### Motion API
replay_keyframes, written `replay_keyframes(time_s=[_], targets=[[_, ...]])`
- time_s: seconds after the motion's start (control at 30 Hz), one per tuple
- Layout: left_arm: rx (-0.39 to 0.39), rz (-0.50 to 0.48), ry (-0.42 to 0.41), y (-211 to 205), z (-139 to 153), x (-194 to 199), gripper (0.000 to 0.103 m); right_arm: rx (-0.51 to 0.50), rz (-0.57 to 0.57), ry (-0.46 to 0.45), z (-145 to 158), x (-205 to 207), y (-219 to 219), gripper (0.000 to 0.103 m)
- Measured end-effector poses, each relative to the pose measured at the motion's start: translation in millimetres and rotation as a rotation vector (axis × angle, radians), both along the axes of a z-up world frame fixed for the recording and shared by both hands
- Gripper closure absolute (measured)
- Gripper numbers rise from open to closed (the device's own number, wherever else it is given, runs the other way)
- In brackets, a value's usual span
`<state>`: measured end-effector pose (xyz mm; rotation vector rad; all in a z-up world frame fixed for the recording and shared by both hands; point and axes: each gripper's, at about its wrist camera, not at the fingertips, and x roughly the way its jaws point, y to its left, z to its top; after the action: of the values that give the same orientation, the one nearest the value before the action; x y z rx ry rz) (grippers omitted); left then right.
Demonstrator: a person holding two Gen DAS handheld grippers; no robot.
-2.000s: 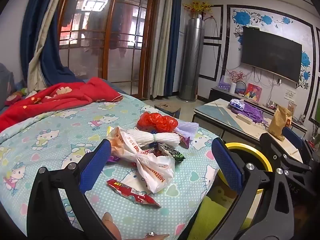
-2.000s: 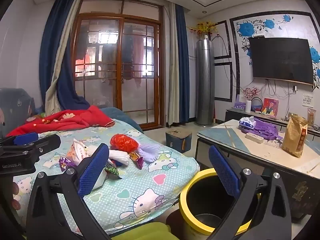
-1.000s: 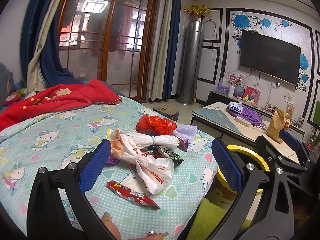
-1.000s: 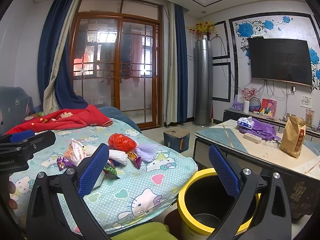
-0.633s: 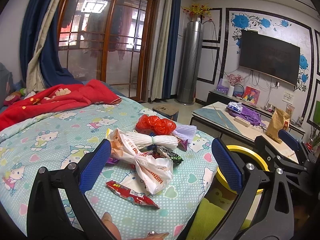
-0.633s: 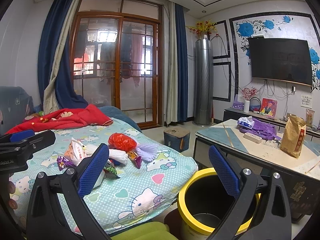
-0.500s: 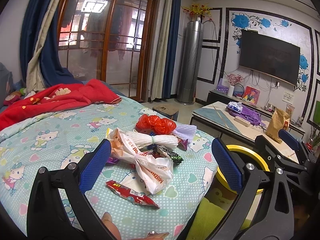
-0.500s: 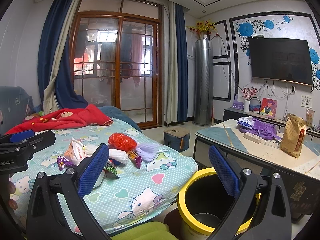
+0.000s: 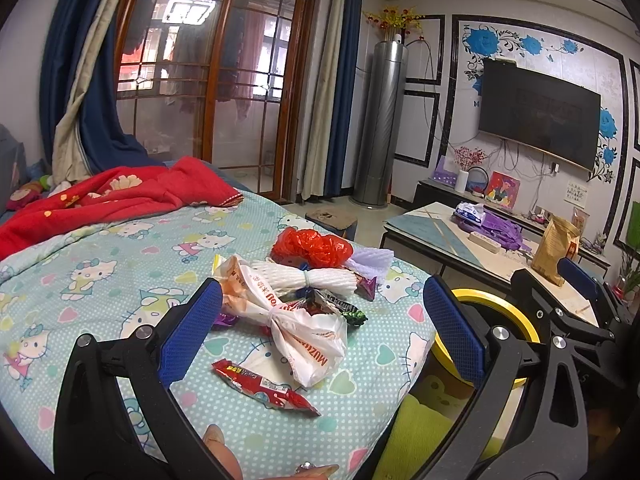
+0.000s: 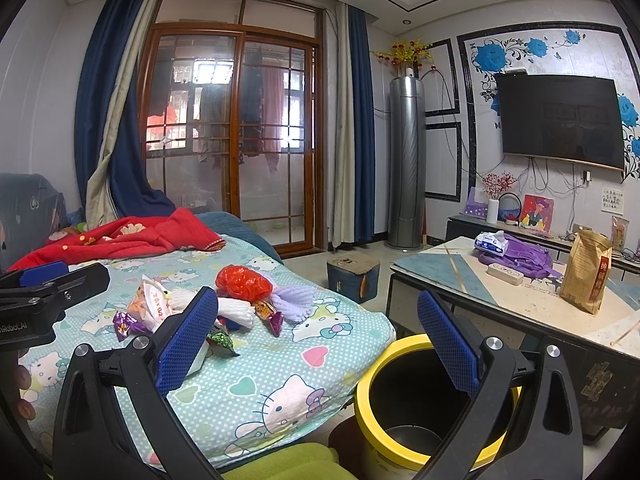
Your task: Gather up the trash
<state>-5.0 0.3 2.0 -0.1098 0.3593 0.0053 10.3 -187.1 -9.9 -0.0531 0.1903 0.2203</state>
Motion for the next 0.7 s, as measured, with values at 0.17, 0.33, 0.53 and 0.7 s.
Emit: replay_keyframes(time_s=[0.17,0.33,0.53,0.7], targets=[[-0.004,0.000,0.004,0,0,0,0.011,0.000,0.002,0.001,1,0,0,0.006],[-0.024,0.023,0.012,9,-3,-1,0.011,-0.043,0.066,0.014,-5,4,15,0.006],[-0.040,0.067,0.017,23,-1,-2,0.011,-0.109,0.178,0.013,-9,0,39,0.006],[-0.057,0.110,0.026,41,-1,-2,0.011,-0.142,0.254,0.023,-10,1,55,0.006]])
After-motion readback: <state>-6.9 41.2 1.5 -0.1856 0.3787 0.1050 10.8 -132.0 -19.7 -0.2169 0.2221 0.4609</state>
